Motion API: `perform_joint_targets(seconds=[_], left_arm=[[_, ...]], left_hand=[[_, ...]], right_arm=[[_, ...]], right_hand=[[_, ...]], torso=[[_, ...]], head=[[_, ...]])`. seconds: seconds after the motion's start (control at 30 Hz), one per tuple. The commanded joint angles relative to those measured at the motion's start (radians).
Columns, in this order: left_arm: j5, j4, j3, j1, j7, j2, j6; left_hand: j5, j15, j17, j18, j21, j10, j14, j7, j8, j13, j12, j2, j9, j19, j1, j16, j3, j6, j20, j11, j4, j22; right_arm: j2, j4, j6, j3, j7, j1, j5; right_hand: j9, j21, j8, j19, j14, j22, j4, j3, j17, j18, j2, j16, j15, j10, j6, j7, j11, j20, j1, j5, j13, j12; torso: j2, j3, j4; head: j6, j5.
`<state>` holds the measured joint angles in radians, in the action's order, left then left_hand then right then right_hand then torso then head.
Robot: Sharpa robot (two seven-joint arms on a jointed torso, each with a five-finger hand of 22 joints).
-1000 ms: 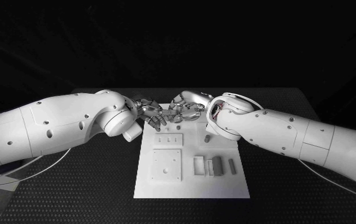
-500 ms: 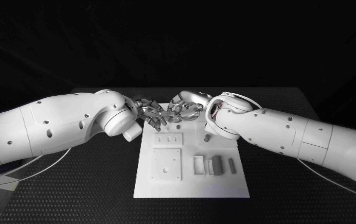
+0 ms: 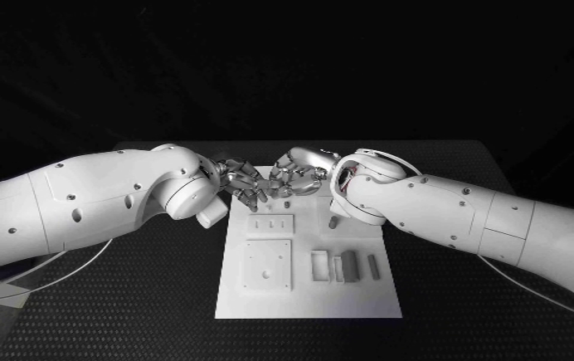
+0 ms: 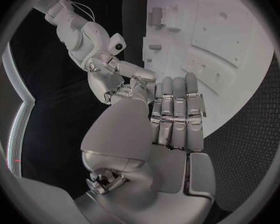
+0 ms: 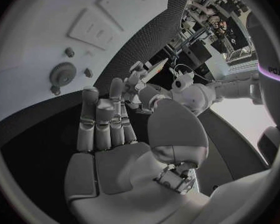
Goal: Assemble the parts on the task board
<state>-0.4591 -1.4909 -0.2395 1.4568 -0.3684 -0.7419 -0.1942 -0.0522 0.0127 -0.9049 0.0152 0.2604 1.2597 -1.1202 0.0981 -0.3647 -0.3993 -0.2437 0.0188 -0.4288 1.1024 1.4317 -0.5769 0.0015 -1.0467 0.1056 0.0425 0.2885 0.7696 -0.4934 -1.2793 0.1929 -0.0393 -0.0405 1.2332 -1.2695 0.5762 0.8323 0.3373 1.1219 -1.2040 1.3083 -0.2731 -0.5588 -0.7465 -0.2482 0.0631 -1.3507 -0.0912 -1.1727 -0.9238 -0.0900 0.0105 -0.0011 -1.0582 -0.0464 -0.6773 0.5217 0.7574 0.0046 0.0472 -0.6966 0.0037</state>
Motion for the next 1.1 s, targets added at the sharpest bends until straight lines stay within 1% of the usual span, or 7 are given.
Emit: perform_joint_targets(seconds=[0.03,0.23,0.37,0.63,0.73,0.9,1.1], left_arm=[[0.009,0.001,0.001,0.001,0.008,-0.001,0.010],[0.014,0.002,0.001,0.001,0.007,-0.002,0.011],[0.015,0.002,0.001,0.001,0.005,-0.003,0.015],[0.016,0.001,0.001,0.001,0.001,-0.004,0.025],[0.018,0.000,0.001,0.001,0.001,-0.004,0.028],[0.018,0.000,0.001,0.001,-0.001,-0.004,0.029],[0.018,0.000,0.001,0.001,0.003,-0.006,0.025]], left_hand=[[0.001,-0.003,0.001,0.006,0.000,0.006,0.007,-0.002,0.003,-0.001,0.002,-0.003,-0.001,-0.003,0.007,-0.007,0.004,-0.006,0.002,-0.002,0.002,0.002],[0.001,-0.004,0.003,0.005,-0.002,0.004,0.010,0.000,0.006,-0.002,0.005,-0.010,-0.002,-0.005,-0.005,-0.008,0.000,-0.004,0.001,0.000,0.004,0.004],[0.001,-0.005,0.004,0.005,-0.002,0.004,0.010,0.000,0.006,-0.002,0.005,-0.011,-0.002,-0.005,-0.008,-0.008,-0.001,-0.004,0.001,0.000,0.004,0.005],[0.001,-0.004,0.004,0.006,-0.002,0.004,0.011,0.000,0.007,-0.003,0.005,-0.012,-0.002,-0.005,-0.003,-0.009,0.002,-0.004,0.002,0.000,0.002,0.006],[0.001,-0.003,0.006,0.006,-0.003,0.005,0.012,-0.001,0.008,-0.004,0.006,-0.010,-0.004,-0.005,0.018,-0.011,0.012,-0.004,0.002,-0.001,0.000,0.009],[0.001,-0.002,0.007,0.006,-0.006,0.013,0.008,-0.006,0.007,-0.009,0.005,-0.006,-0.008,-0.003,0.102,-0.019,0.074,-0.012,0.002,-0.004,-0.007,0.013],[0.001,0.002,0.006,0.005,-0.002,0.029,0.000,-0.011,0.002,-0.017,-0.002,-0.012,-0.016,0.006,0.116,-0.032,0.108,-0.026,0.005,-0.011,0.000,0.022]], right_arm=[[0.000,-0.001,-0.024,0.000,-0.002,-0.002,-0.009],[0.000,0.002,-0.028,0.000,-0.001,-0.004,-0.009],[0.000,0.002,-0.026,0.000,0.000,-0.005,-0.009],[0.000,0.001,-0.024,0.000,-0.001,-0.006,-0.009],[0.000,0.001,-0.023,0.000,-0.001,-0.006,-0.009],[-0.001,0.001,-0.020,0.000,0.000,-0.006,-0.009],[-0.001,0.005,-0.020,0.000,0.001,-0.007,-0.009]], right_hand=[[0.000,-0.004,-0.003,0.003,0.004,0.011,0.000,-0.009,0.002,-0.014,0.000,0.000,-0.007,-0.001,-0.028,-0.030,0.001,-0.004,0.008,-0.004,0.002,-0.006],[0.001,-0.004,-0.003,0.003,0.004,0.011,0.000,-0.009,0.002,-0.014,-0.001,0.000,-0.007,-0.002,-0.029,-0.029,0.001,-0.004,0.008,-0.004,0.002,-0.007],[0.001,-0.004,-0.003,0.002,0.004,0.011,0.000,-0.009,0.002,-0.014,-0.001,0.000,-0.007,-0.002,-0.029,-0.029,0.001,-0.004,0.008,-0.004,0.002,-0.007],[0.001,-0.005,-0.003,0.002,0.005,0.011,0.000,-0.010,0.002,-0.014,-0.002,0.000,-0.007,-0.002,-0.029,-0.029,0.001,-0.004,0.009,-0.004,0.002,-0.007],[0.001,-0.005,-0.003,0.002,0.005,0.011,0.000,-0.010,0.002,-0.014,-0.002,0.000,-0.007,-0.002,-0.029,-0.029,0.001,-0.004,0.009,-0.004,0.002,-0.007],[0.001,-0.005,-0.004,0.002,0.005,0.011,0.000,-0.010,0.002,-0.014,-0.003,0.001,-0.007,-0.003,-0.029,-0.029,0.001,-0.004,0.009,-0.004,0.002,-0.007],[0.002,-0.005,-0.003,0.003,0.005,0.011,0.000,-0.011,0.002,-0.014,-0.006,0.001,-0.007,-0.004,-0.031,-0.029,0.000,-0.004,0.010,-0.004,0.001,-0.008]], torso=[[0.000,0.0003,0.0000],[0.000,-0.0002,0.0005],[0.000,0.0009,0.0003],[0.001,0.0007,-0.0006],[0.001,0.0010,-0.0006],[0.000,0.0005,0.0000],[0.000,0.0003,-0.0003]], head=[[0.001,-0.001],[0.002,0.000],[0.002,0.001],[0.001,0.001],[0.000,0.001],[0.000,0.000],[-0.001,0.000]])
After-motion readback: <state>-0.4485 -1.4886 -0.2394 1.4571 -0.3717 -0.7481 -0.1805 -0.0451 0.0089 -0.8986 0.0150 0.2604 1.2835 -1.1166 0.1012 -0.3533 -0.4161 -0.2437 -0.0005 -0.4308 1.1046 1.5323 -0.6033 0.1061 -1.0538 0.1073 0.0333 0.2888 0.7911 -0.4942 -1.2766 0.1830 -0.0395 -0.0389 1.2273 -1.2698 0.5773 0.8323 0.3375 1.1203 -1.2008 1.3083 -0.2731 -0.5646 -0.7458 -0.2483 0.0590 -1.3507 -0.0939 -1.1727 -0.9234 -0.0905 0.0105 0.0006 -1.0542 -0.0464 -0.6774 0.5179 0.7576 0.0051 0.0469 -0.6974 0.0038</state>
